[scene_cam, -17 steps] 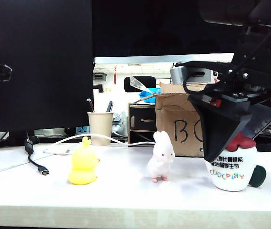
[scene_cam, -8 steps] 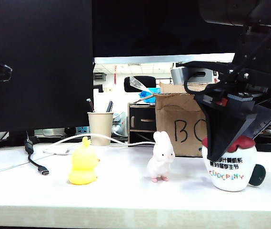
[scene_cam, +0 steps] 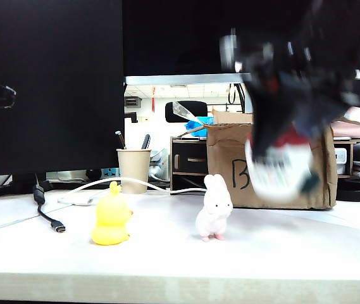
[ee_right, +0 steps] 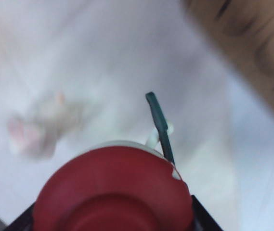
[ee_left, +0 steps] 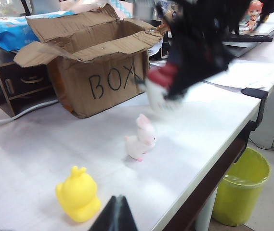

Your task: Put the doll that is least similar in size compared to the others into the paper box.

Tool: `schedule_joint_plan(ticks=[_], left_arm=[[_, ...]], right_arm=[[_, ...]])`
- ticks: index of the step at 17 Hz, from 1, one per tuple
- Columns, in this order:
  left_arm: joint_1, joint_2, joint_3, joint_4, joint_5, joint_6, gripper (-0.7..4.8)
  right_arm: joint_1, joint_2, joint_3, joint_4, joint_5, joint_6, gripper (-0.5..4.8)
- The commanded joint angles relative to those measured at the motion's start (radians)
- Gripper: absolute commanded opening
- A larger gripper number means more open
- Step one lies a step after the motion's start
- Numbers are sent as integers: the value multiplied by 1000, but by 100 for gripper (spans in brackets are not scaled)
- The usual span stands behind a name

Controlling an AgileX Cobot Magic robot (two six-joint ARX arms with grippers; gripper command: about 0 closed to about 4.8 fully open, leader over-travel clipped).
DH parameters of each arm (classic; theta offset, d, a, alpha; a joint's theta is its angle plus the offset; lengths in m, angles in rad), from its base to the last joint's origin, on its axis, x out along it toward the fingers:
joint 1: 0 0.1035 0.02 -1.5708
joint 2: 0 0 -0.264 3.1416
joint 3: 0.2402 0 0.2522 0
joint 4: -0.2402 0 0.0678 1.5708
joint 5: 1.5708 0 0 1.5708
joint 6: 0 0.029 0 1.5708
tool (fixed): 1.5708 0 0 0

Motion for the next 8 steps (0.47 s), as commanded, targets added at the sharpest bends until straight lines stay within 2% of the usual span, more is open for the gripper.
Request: schedule_joint_plan(ticks=[1,4,8], left_arm=[[3,0,7,1,4,0,-5],[3,0,81,-106,4,0,-5],[4,0,133,-106,4,0,-5]], right_arm=[[0,-29,50,-9,25,2,-6],[0,-34,75,-24,31,2,-6],[1,-34,114,-26,76,2,-6]])
